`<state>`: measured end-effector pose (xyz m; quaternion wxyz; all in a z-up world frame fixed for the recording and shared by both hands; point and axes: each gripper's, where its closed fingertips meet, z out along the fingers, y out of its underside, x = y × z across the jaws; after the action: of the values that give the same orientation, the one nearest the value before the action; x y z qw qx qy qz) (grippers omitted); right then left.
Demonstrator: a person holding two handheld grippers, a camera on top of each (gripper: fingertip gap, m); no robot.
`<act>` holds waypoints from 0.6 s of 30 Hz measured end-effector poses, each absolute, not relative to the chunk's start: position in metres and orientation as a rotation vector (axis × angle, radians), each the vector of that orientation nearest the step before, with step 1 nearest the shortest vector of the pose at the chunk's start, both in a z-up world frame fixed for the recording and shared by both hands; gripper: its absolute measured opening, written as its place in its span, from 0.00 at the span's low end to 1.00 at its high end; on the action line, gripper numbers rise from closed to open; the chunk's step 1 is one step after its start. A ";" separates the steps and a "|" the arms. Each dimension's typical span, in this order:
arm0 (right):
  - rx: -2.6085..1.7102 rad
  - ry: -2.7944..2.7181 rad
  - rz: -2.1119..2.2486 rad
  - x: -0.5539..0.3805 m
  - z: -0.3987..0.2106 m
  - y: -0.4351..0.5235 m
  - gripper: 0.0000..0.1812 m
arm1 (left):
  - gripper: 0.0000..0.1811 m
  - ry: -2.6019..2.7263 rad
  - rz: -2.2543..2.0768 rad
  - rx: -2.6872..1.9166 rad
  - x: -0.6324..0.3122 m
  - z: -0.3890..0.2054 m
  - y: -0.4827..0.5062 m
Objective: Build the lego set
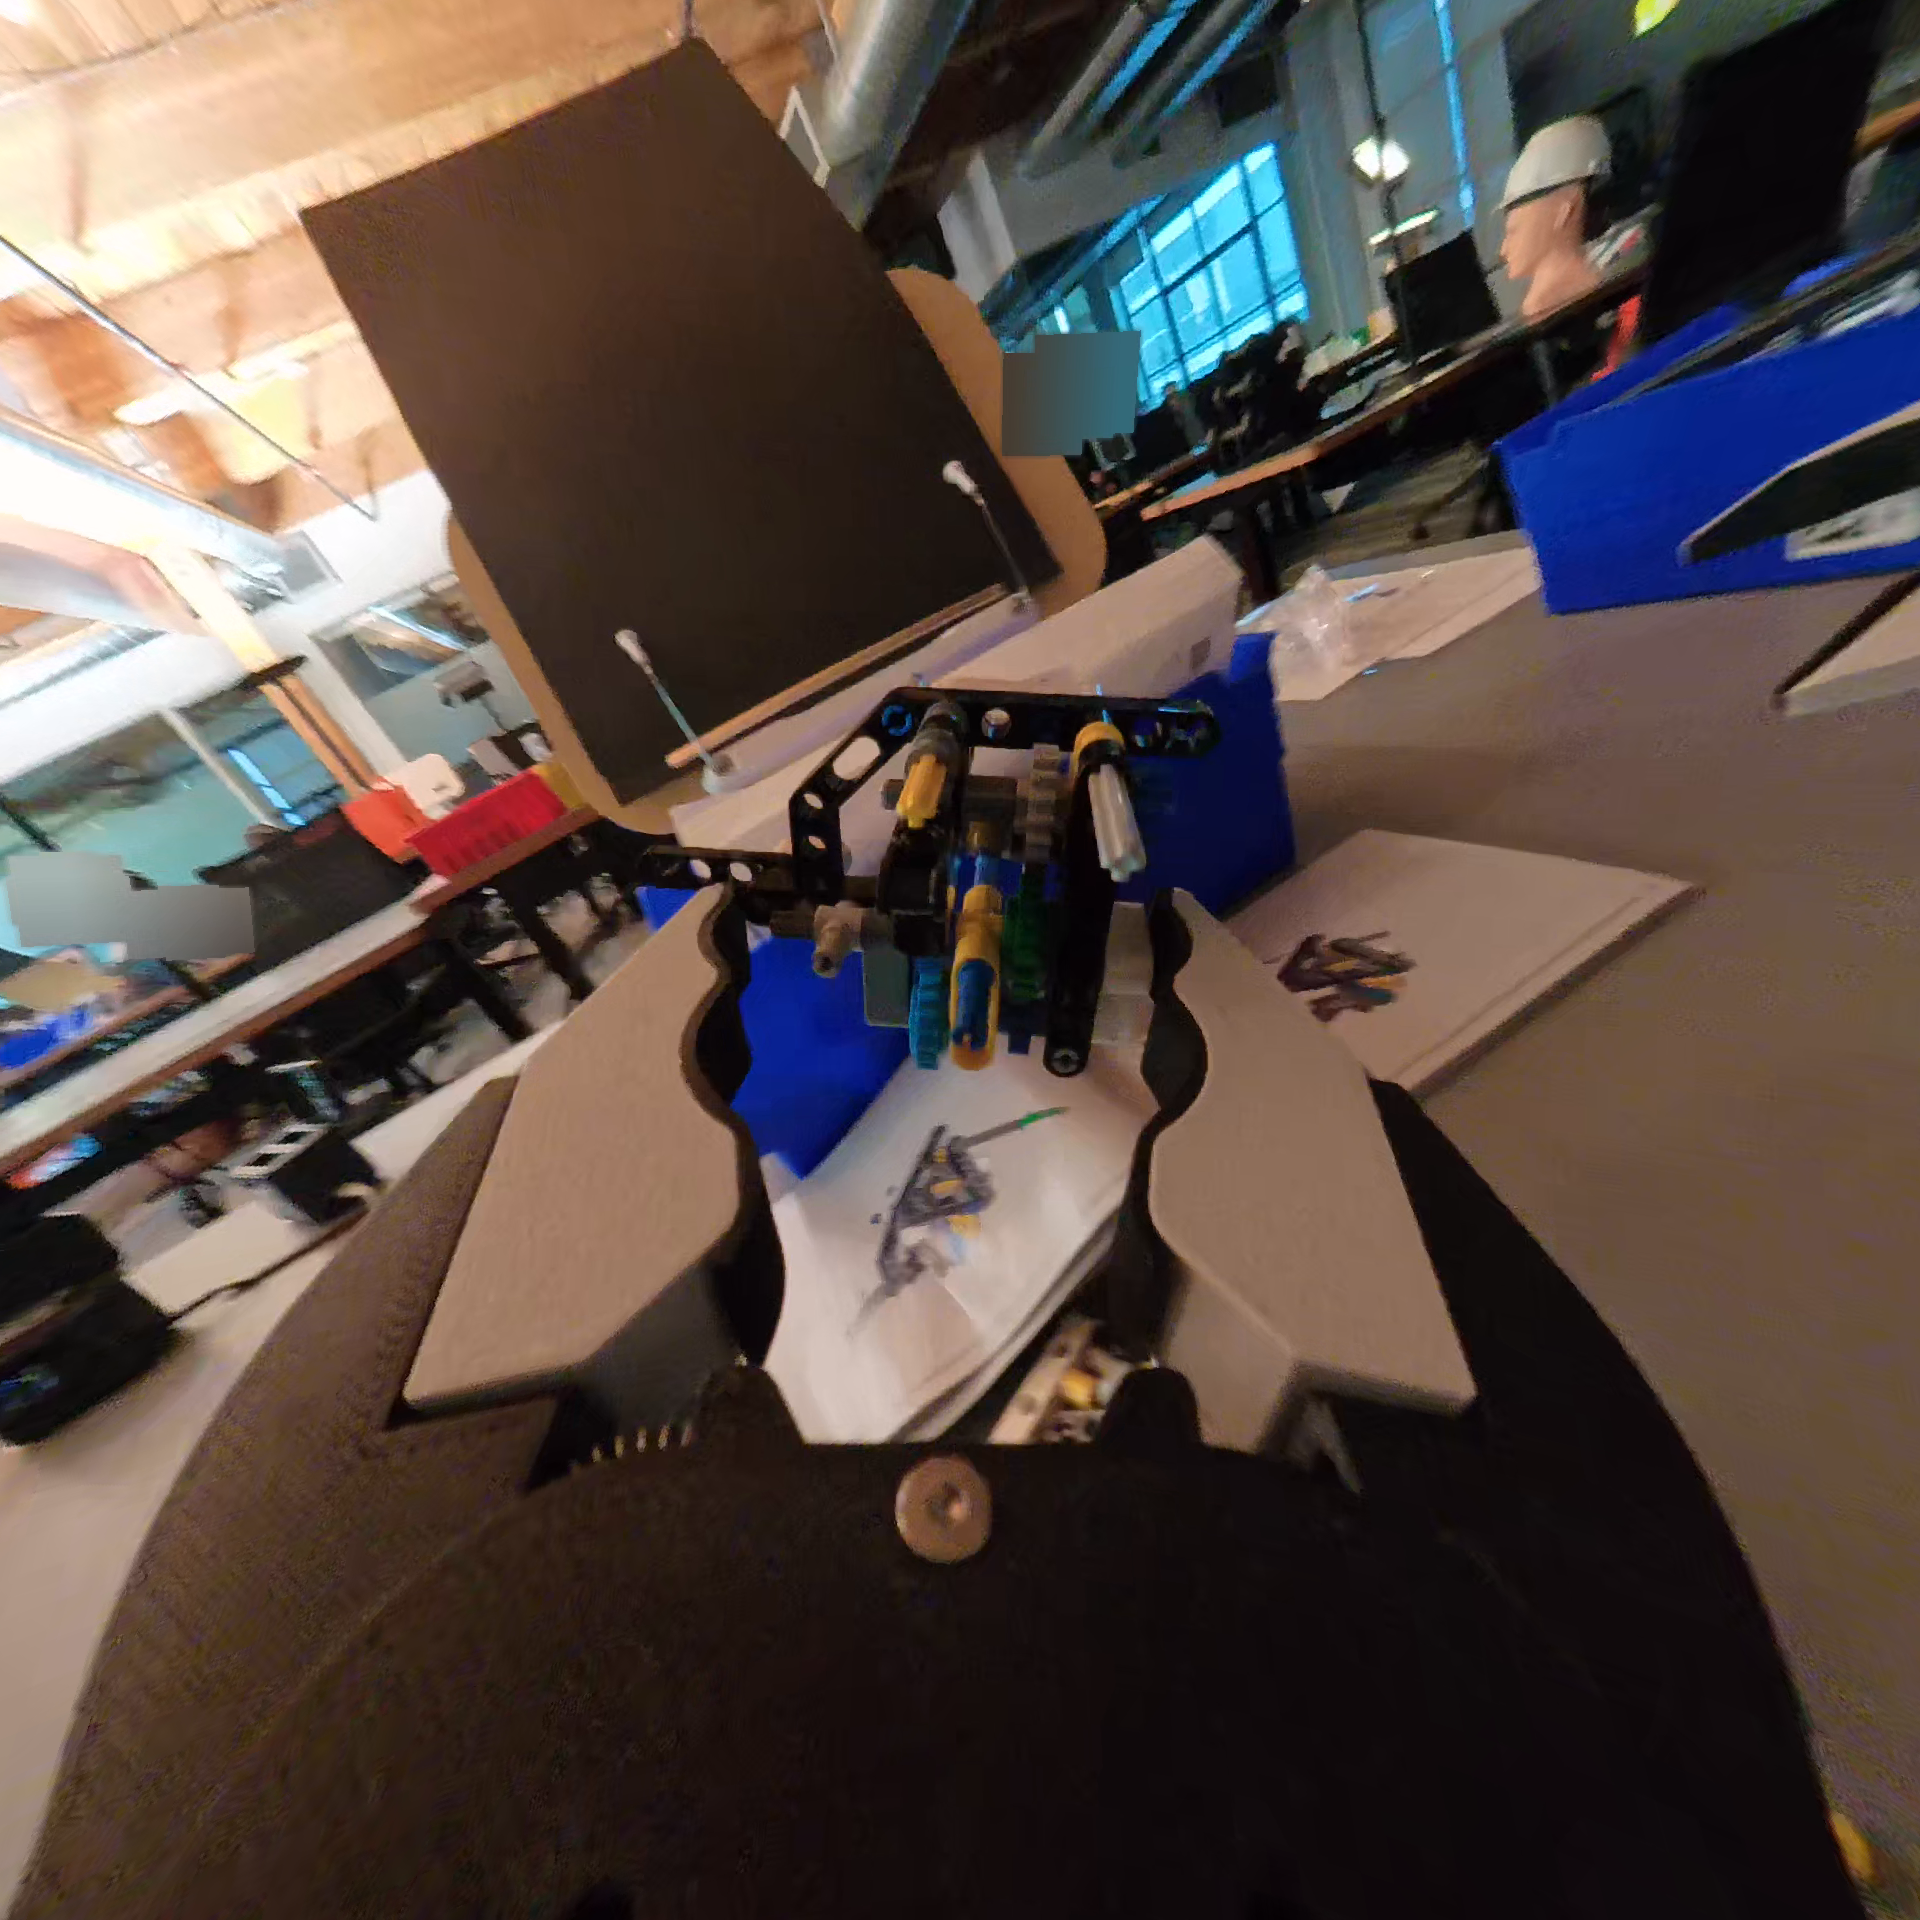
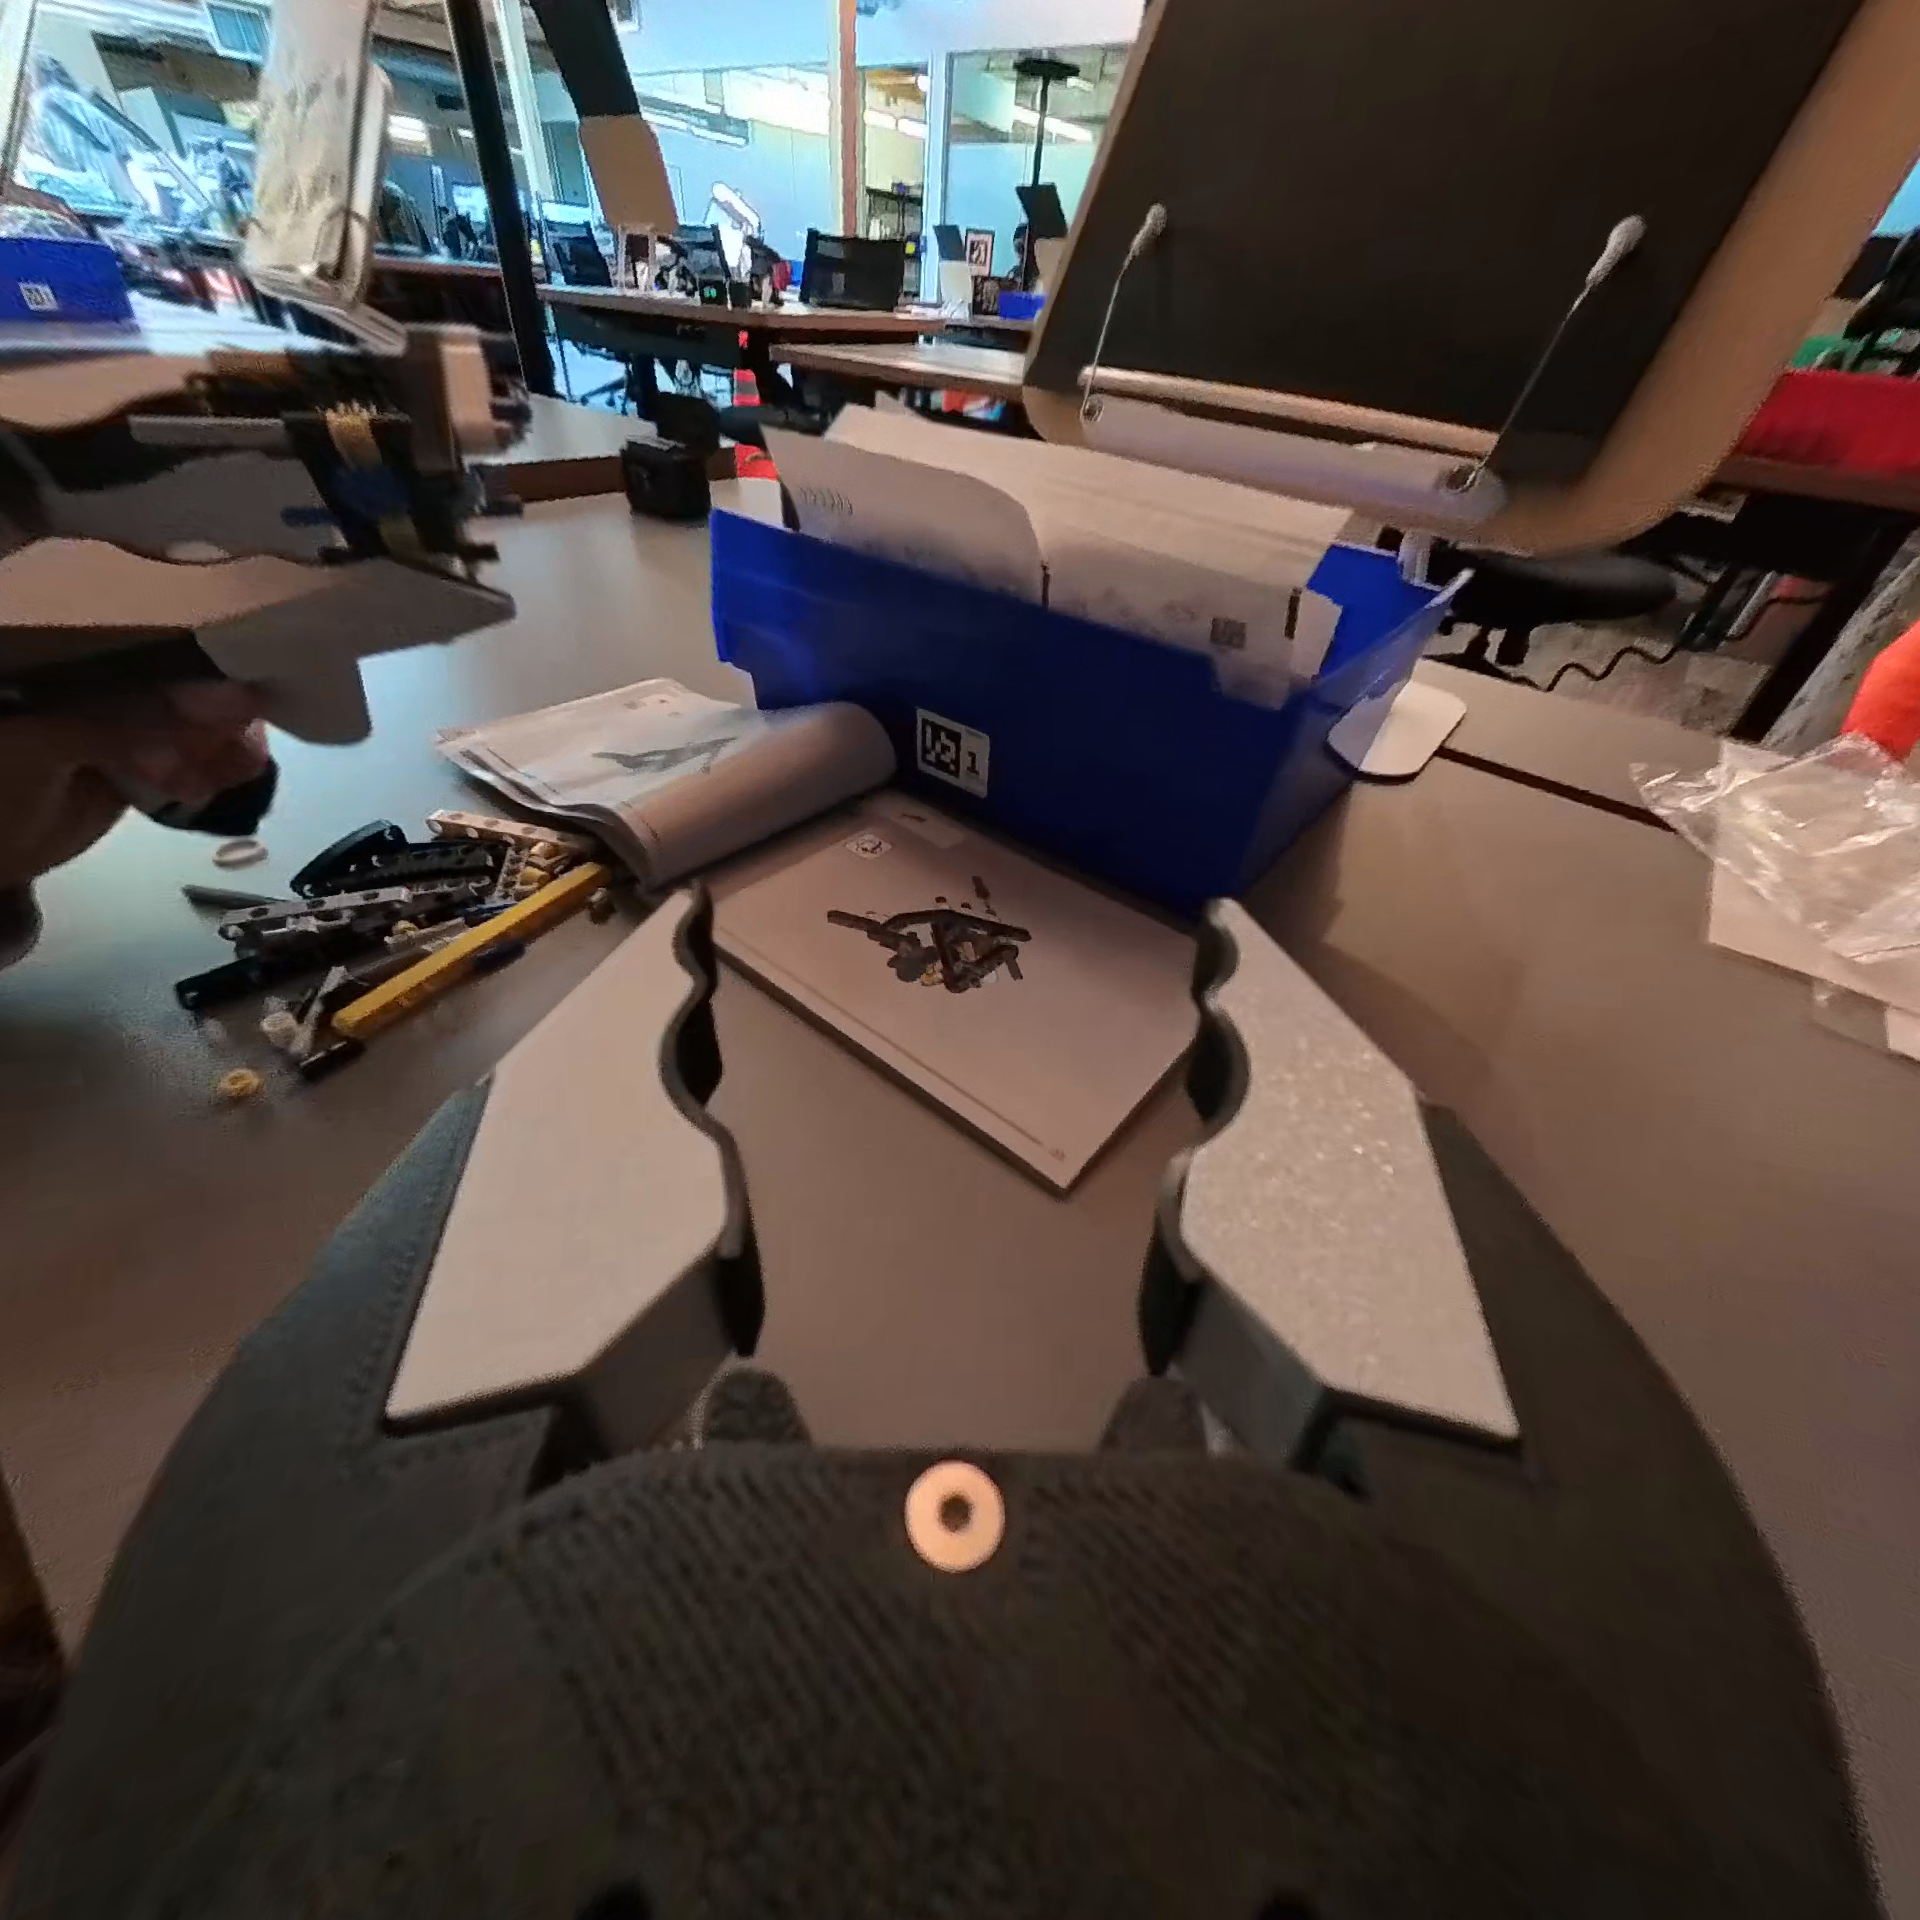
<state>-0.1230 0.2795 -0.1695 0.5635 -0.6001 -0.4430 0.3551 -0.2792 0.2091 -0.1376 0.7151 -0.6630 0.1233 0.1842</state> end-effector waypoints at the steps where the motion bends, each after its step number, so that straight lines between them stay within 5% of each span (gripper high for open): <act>1: -1.408 -1.039 0.828 -0.122 -0.169 0.277 0.54 | 0.41 0.270 0.364 -1.467 -0.272 -0.138 0.207; 12: -1.265 -1.137 0.566 -0.117 -0.179 0.245 0.60 | 0.41 0.368 0.333 -1.425 -0.212 -0.140 0.187; 18: -1.245 -1.114 0.396 -0.109 -0.182 0.245 0.53 | 0.41 0.221 0.525 -1.385 -0.284 -0.127 0.168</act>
<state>-0.1093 0.2449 -0.1819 0.6535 -0.5489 -0.4911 0.1745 -0.2840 0.1680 -0.1269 0.7325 -0.6297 0.1004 0.2386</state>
